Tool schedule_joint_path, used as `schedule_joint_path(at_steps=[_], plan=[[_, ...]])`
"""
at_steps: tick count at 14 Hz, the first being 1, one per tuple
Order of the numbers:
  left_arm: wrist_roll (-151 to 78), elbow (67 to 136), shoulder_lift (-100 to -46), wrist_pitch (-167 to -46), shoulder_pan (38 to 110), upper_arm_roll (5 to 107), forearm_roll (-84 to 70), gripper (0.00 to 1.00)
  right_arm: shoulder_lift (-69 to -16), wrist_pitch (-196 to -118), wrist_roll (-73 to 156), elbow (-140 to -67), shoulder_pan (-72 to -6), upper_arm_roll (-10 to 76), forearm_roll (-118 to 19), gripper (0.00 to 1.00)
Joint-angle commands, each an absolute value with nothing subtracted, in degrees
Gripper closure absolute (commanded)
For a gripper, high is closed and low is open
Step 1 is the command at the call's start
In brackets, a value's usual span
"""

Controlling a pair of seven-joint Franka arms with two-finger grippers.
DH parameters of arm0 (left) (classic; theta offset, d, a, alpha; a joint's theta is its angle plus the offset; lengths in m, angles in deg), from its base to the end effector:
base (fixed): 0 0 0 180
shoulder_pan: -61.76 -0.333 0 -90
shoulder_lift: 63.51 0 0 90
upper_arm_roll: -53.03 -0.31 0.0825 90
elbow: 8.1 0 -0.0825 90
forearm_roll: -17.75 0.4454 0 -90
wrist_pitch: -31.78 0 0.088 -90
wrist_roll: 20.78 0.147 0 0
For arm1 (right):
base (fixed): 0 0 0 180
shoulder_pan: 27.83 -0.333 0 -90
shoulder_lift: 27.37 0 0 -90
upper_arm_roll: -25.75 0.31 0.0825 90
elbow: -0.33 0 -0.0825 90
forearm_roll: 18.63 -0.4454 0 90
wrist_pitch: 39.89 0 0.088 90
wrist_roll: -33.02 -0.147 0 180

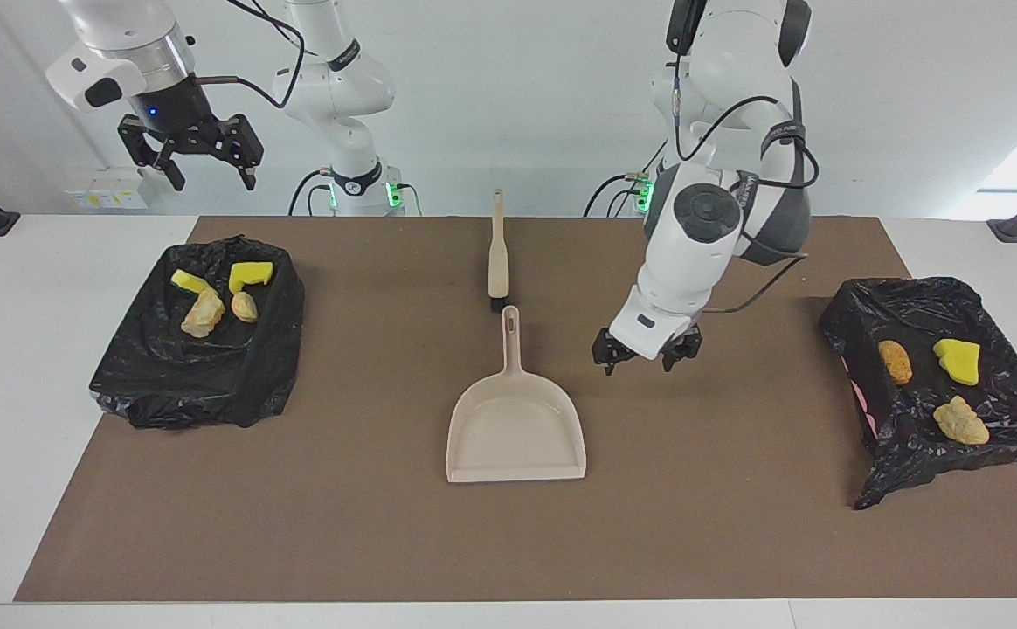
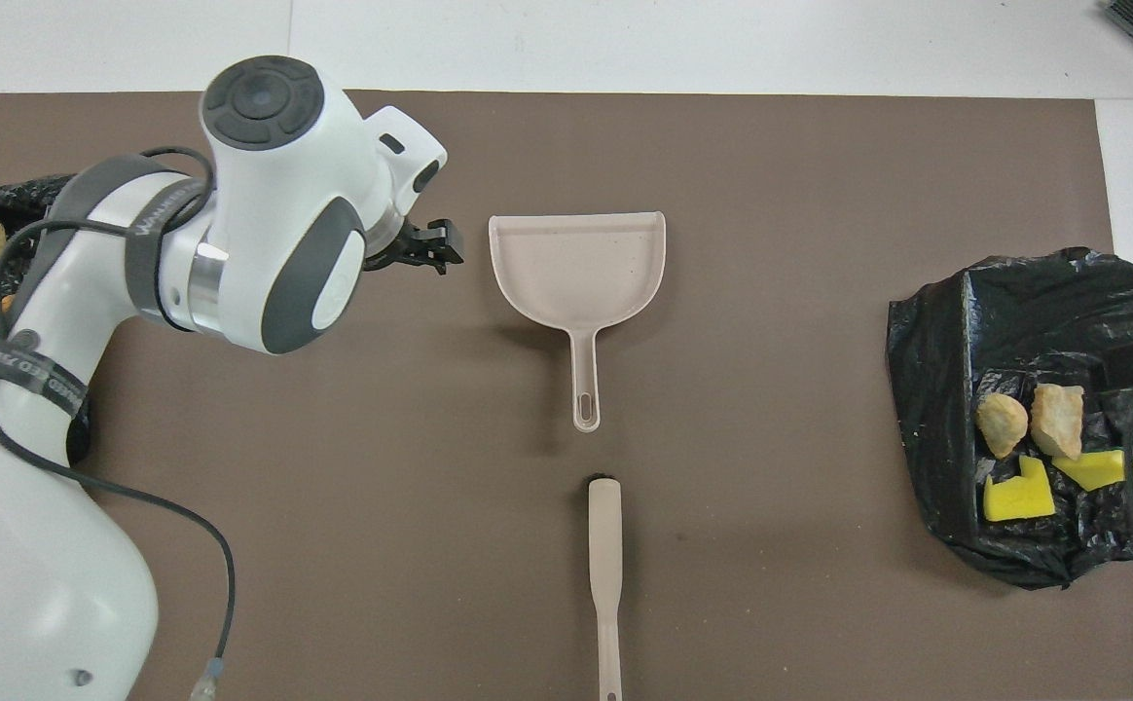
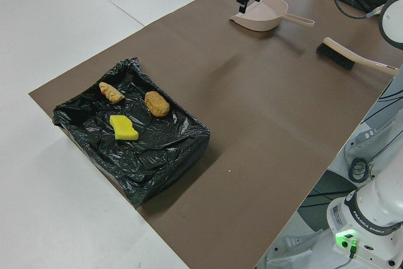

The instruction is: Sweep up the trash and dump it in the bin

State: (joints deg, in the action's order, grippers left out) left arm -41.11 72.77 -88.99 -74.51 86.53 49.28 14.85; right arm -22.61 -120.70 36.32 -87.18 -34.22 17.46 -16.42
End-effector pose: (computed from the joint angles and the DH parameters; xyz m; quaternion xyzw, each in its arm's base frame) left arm 0.6922 -0.2789 0.3846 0.9999 -0.0021 -0.0036 0.0095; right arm 0.5705 -0.0284 0.6365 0.9997 0.0098 -0.0179 0.0123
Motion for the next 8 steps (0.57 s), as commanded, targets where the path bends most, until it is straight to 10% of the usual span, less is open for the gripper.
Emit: schedule_joint_path(at_steps=[1,8], plan=[[-33.38,74.34,-86.20,-72.30,81.73,49.69,13.97,0.00,-21.66,-119.60,35.48,-87.82,-34.25,17.40,-17.58,0.00],[-14.29,75.13,-78.47,-63.68,69.68,49.61,14.14,0.00,-21.66,-119.34,35.48,-87.82,-33.99,17.40,-17.58,0.00]])
